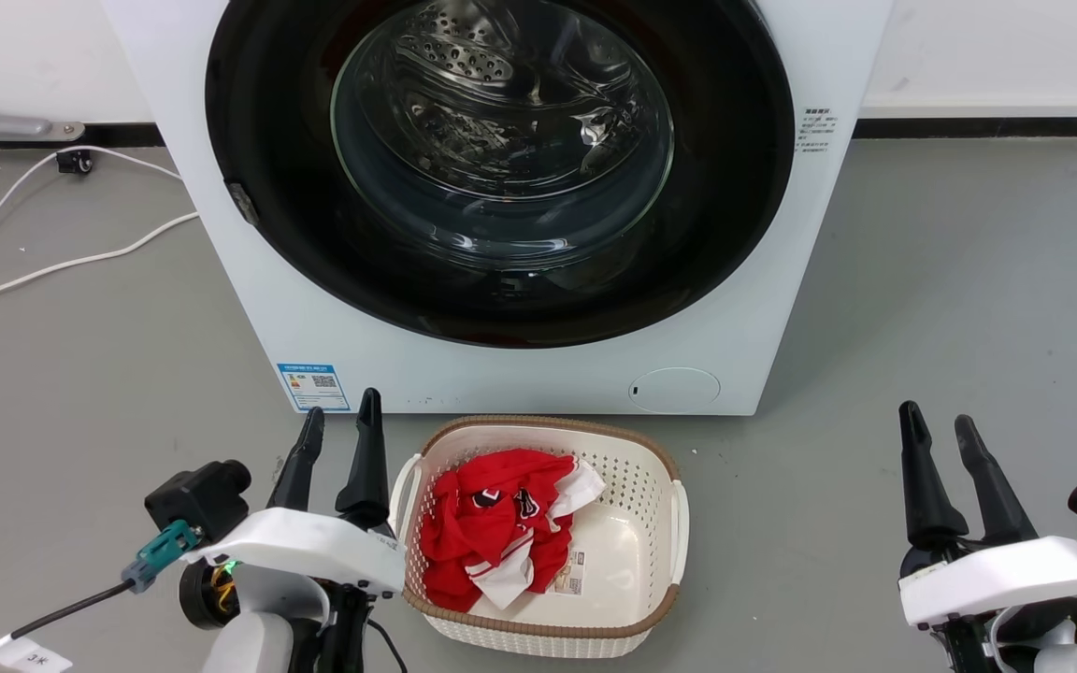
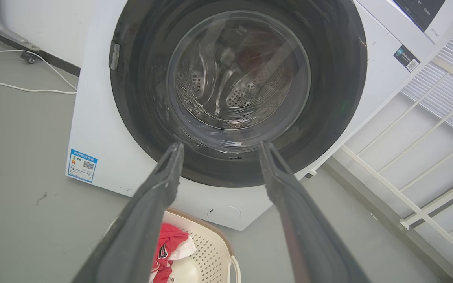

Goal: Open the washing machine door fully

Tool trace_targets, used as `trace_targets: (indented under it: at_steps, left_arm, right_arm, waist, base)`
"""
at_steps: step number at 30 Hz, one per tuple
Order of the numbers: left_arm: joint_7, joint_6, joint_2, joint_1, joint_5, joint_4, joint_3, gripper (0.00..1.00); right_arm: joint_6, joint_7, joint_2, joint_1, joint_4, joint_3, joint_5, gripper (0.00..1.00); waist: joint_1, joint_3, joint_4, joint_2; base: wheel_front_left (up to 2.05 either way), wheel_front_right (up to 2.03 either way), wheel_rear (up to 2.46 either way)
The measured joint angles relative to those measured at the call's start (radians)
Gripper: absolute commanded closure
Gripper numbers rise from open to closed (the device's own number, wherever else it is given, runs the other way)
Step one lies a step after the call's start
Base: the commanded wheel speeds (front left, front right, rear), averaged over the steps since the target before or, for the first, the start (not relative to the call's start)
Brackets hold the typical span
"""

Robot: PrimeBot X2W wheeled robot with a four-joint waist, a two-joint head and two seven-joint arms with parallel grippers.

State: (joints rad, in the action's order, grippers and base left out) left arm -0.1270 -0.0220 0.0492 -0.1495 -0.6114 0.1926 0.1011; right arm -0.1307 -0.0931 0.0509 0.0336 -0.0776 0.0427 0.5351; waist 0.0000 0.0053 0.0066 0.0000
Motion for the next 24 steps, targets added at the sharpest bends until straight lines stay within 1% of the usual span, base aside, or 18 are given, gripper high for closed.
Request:
trace_targets:
  at_steps: [24]
  left_arm:
    - [-0.060, 0.031, 0.000, -0.023, 0.245, 0.029, 0.049, 0.00]
  right_arm:
    - [0.000, -0.012, 0.000, -0.020, 0.023, -0.016, -0.257, 0.00]
  waist:
    - [0.0000, -0.001, 0.004, 0.0000]
  base:
    - [0.00, 0.00, 0.00]
